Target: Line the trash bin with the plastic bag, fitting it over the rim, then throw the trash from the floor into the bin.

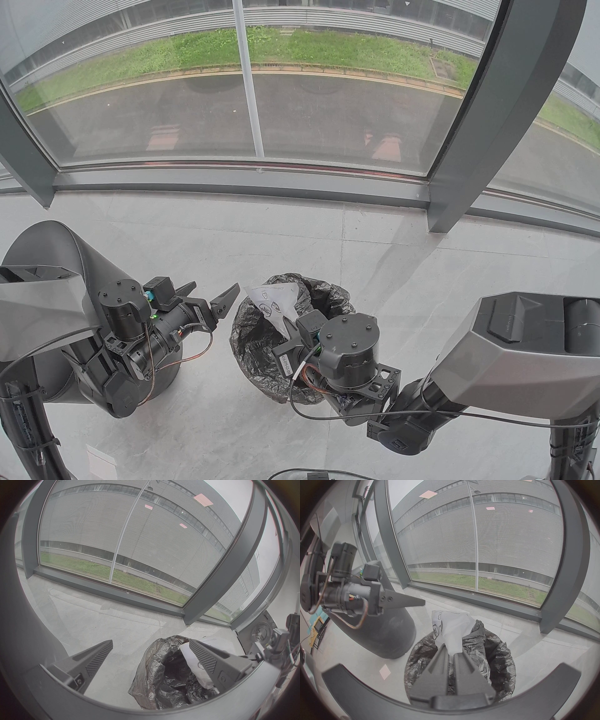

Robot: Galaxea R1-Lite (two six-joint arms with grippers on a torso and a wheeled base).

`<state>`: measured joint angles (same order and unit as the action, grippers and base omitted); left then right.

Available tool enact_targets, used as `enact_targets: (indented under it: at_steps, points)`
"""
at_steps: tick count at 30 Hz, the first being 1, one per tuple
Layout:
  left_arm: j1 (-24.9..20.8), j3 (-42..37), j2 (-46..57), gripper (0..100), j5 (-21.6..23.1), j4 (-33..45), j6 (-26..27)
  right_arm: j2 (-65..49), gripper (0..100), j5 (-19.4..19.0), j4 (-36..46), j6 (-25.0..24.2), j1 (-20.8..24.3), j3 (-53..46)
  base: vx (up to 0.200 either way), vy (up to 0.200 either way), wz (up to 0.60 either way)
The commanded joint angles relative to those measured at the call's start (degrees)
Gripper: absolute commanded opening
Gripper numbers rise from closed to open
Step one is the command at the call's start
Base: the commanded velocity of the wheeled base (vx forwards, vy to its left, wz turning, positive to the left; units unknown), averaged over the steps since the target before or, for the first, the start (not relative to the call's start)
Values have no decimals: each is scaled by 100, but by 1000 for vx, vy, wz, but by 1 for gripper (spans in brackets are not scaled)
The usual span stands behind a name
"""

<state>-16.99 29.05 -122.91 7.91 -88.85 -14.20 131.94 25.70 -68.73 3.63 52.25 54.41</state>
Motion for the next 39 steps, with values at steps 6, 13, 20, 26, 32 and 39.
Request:
enact_targets:
  at_steps: [6,13,20,26,32,39]
  points:
    - [3,-5,-14,100,0,-1,-4,289,0,120,-18,6,-101,61,0,0,0]
    - [3,-5,-14,100,0,-1,-4,253,100,120,-44,-3,-92,70,0,0,0]
    - [3,-5,-14,100,0,-1,-4,253,100,120,-167,6,-92,35,0,0,0]
    - [3,-5,-14,100,0,-1,-12,236,100,111,-26,-161,-171,88,0,0,0]
    - [3,-5,-14,100,9,-1,-12,25,100,-47,1828,-1330,-496,800,0,0,0]
    - [3,-5,-14,100,9,-1,-12,-133,100,-1621,5458,-3202,-558,2918,0,0,0]
